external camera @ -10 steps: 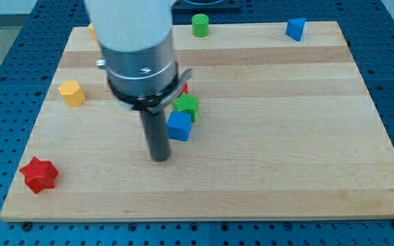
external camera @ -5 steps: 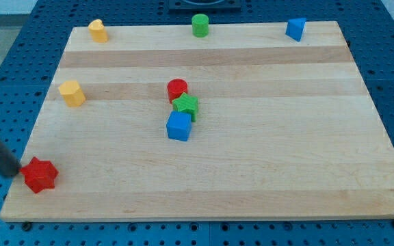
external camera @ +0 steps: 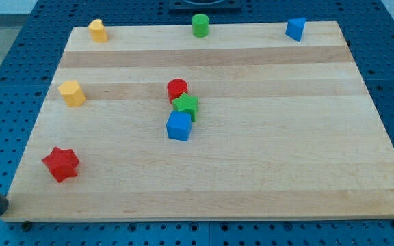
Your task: Move the red star closer to the blue cube
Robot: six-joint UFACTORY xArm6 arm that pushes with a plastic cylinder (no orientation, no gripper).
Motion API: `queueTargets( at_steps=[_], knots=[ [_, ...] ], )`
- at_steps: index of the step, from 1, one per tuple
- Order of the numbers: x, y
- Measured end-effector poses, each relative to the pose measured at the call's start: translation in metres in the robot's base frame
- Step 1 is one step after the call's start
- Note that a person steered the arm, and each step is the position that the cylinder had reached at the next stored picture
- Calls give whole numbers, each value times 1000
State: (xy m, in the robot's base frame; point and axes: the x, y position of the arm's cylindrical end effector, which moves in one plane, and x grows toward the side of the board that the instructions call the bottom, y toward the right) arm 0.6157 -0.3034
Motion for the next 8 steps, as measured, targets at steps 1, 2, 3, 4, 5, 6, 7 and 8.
queueTargets(
  at_steps=[1,2,3,4,5,6,7,8],
  knots=[
    [-30,0],
    [-81,45],
    [-84,145],
    [-80,137],
    [-80,51],
    [-55,28],
    [-43,96],
    [-51,170]
  ],
)
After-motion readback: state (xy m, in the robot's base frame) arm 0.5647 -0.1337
